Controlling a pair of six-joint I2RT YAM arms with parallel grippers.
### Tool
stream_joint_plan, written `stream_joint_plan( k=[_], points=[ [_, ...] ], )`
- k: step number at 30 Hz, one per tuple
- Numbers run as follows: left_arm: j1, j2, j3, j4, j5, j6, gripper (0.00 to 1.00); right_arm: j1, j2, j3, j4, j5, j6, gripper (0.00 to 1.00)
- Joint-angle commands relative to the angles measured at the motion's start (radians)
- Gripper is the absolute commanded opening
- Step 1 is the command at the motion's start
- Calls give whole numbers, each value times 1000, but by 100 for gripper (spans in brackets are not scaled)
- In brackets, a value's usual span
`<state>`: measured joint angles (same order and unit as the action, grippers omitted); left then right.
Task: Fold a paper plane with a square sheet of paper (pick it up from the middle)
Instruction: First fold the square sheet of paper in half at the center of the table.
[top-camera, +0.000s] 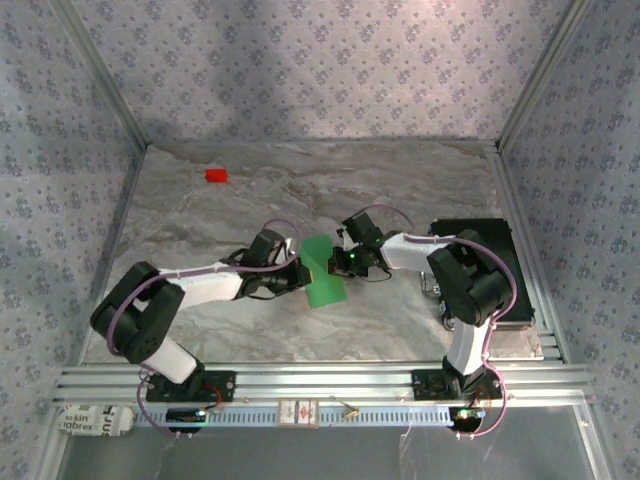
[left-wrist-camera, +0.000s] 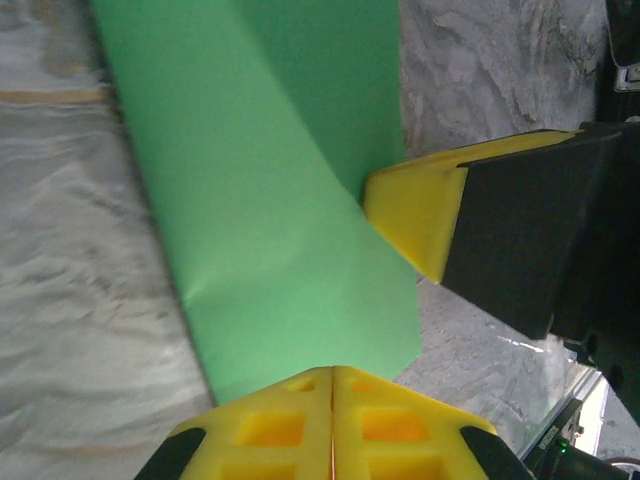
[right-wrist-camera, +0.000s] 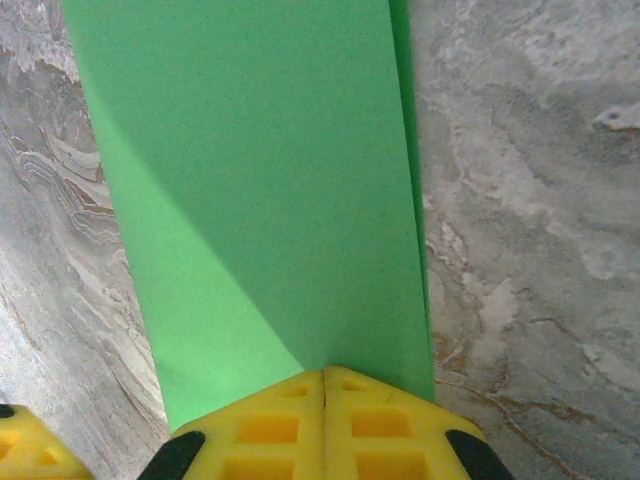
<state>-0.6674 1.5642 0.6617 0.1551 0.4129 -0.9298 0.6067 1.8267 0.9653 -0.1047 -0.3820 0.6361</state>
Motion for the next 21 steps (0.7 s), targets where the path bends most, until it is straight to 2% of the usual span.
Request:
stream_joint_plan(
  k=[1,8,12,16,21],
  points=[
    [3,45,23,67,53,-10,8,-6,40,-46,-130,71,4,0],
    [-1,123,-43,80,72,5,8,-7,40,-51,-133,70,4,0],
    [-3,102,-55,-32,37,65,8,-7,37,-54,-133,72,4,0],
    [-2,59,-10,-125,14,110,8,-7,37,-49,-136,74,2,0],
    [22,44,95,-162,23,121,9,-7,37,-48,-138,77,2,0]
  ],
)
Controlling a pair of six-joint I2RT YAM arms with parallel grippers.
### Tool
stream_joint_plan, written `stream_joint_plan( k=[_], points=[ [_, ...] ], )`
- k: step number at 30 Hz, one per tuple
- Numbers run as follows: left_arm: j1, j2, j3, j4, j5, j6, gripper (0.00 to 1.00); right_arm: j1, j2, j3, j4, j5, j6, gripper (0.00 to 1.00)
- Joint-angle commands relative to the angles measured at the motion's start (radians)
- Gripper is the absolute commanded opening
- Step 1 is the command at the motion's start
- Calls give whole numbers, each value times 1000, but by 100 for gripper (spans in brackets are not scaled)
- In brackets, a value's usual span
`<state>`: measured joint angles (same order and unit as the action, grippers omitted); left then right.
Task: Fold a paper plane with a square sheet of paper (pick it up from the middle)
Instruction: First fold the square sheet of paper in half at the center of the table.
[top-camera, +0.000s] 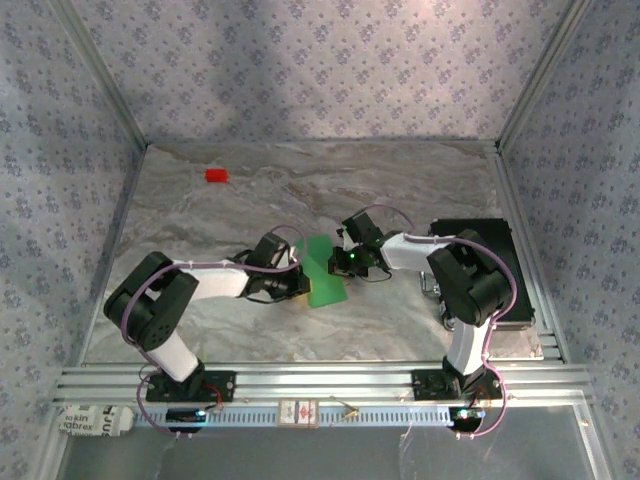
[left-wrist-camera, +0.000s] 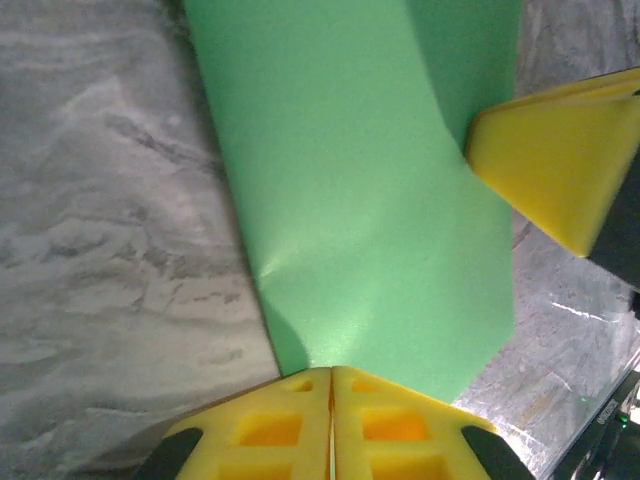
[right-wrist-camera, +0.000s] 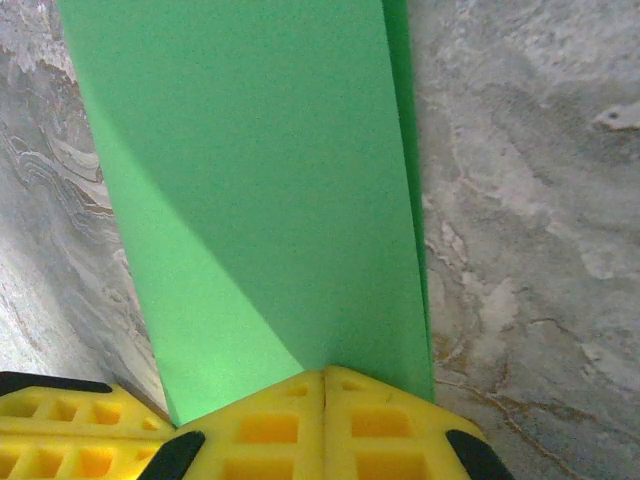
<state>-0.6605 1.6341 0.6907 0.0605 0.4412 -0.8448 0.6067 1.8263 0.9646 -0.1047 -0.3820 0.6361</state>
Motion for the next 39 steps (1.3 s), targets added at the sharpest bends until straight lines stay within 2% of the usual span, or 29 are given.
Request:
stream_joint_plan(
  k=[1,6,13,19,29,39],
  points=[
    [28,-16,87,-63,6,38,9,-7,36,-47,-139,77,2,0],
    [87,71,170,-60,82,65,9,-7,36,-43,-148,77,0,0],
    [105,159,164,-52,89,90,9,-5,28,-41,-165,85,1,0],
    [109,172,143,-60,57,97,8,-5,24,-46,-164,89,1,0],
    [154,165,273,-123,88,129,10,-7,25,-38,-169,89,0,0],
    [195,292,348,-145,91,158,10,-7,26,-38,-166,88,1,0]
  ],
)
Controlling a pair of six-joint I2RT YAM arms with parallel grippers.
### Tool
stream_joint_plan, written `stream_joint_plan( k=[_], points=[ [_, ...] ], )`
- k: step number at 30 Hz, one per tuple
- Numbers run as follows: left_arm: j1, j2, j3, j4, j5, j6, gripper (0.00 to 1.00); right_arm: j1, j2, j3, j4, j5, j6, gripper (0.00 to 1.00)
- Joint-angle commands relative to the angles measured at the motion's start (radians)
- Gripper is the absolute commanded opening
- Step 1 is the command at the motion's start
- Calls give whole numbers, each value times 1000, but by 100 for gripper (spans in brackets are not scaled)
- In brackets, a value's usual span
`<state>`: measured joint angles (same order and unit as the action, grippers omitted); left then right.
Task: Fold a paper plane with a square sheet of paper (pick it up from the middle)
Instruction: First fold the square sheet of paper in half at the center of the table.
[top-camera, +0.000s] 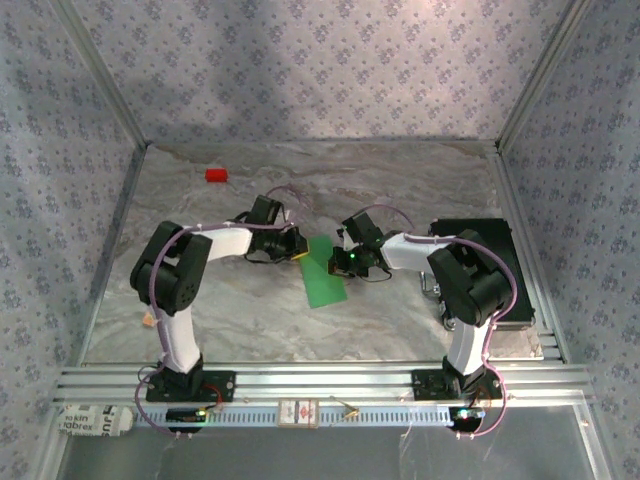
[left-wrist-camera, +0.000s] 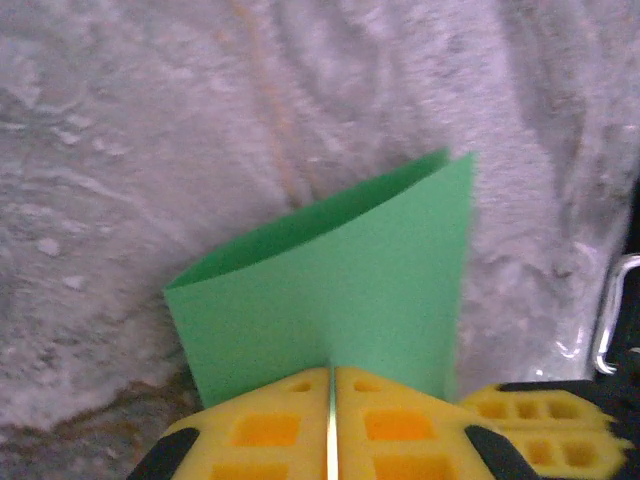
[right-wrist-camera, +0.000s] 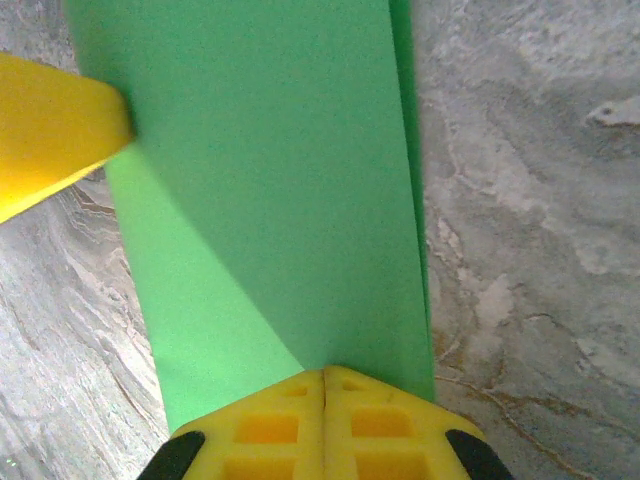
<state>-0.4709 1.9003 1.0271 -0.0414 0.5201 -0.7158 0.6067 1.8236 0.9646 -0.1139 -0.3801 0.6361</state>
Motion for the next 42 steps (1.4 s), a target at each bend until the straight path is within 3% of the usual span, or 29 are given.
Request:
stream_joint_plan(
  k=[1,18,30,39,42],
  points=[
    [7,36,16,-48,8,32,10,-7,28,-37,-158,86,1,0],
    [62,87,108,-91,11,51,10,-8,31,-28,-161,83,0,0],
    [110,139,151,-146,-83,53,9,-11,22,-33,-164,75,0,0],
    [125,126,348,-436,-172,71,9,-13,10,-45,-114,24,-16,0],
    [109,60,350,-451,-173,66,10,-13,3,-36,-93,-1,18,0]
  ],
)
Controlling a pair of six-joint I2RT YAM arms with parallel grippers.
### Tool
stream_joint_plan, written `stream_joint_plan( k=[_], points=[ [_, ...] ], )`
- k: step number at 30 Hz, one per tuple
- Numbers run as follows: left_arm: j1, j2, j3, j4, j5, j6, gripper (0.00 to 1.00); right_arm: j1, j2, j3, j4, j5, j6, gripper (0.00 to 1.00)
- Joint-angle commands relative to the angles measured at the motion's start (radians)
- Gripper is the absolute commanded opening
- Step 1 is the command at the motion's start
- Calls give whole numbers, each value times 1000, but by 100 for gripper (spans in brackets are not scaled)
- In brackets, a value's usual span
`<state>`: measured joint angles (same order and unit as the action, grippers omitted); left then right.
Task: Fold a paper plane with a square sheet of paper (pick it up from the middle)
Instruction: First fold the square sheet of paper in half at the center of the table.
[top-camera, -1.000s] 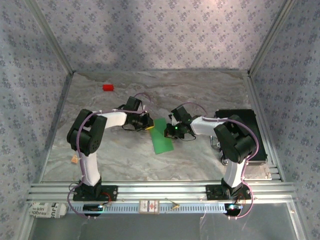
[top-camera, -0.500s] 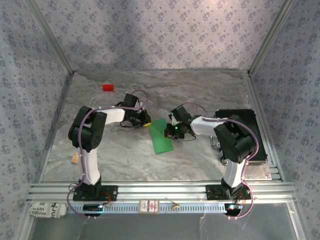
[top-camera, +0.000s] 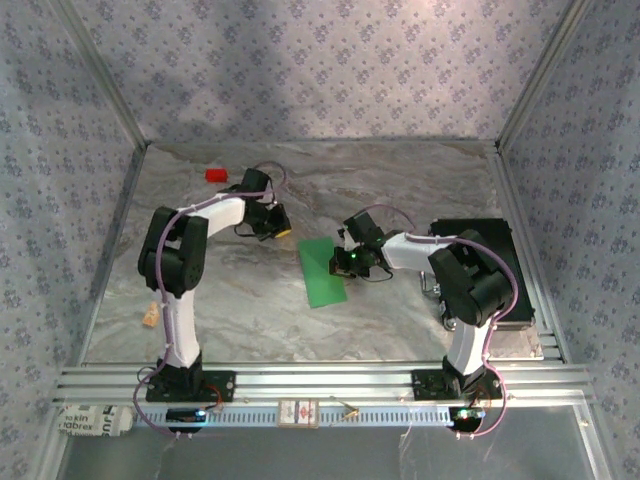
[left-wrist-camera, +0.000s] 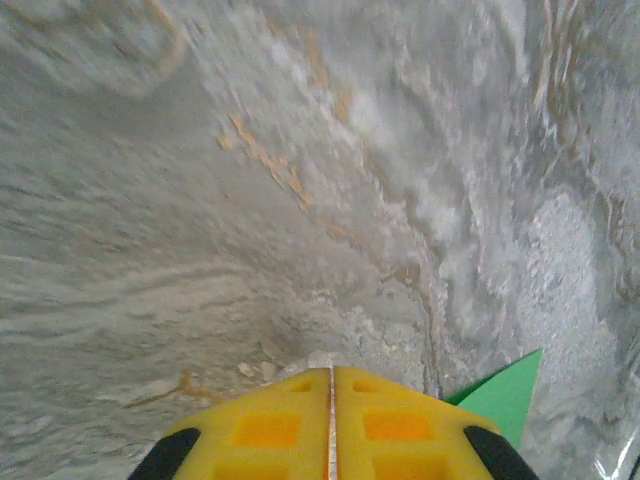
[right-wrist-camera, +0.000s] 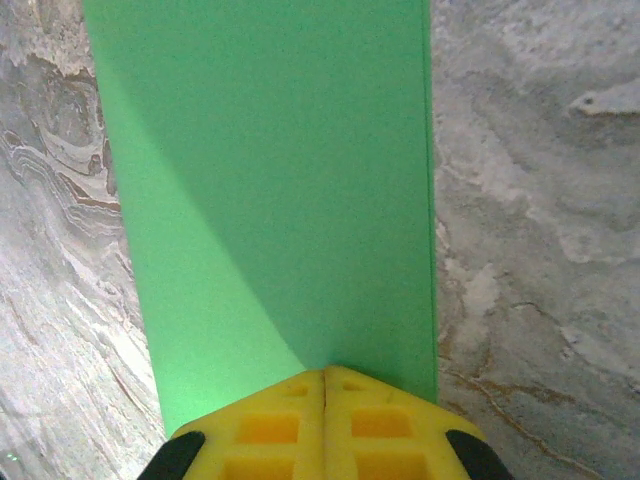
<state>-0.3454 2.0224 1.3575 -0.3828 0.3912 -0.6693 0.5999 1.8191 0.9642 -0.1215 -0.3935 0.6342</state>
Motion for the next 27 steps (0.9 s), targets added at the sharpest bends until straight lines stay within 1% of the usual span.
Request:
stream_joint_plan(
  k=[1,3,6,7,10,13,17,21,27],
  points=[
    [-26,-88,14,-110,-48,16,11,-6,0,-35,-73,5,26,0],
    [-42,-132,-2,-100,-44,8,12,-8,-13,-32,-56,-9,34,0],
    [-79,-181,-46,-46,3,2,13,-8,-49,-25,-24,-36,47,0],
    [-93,-190,-60,-24,20,-4,13,-11,-70,-27,-15,-38,52,2],
    [-129,-197,-106,42,68,-23,14,-23,-142,-46,-2,-24,67,16],
    [-149,-176,-137,123,115,-53,14,-44,-200,-70,-26,-4,73,25],
    [-154,-136,-143,152,135,-62,14,-63,-231,-97,-77,-13,69,27],
    [-153,-94,-137,183,151,-64,14,-54,-231,-119,-85,-47,75,31],
    [-152,-44,-116,167,123,-44,14,-41,-229,-150,-73,-62,98,34]
  ],
)
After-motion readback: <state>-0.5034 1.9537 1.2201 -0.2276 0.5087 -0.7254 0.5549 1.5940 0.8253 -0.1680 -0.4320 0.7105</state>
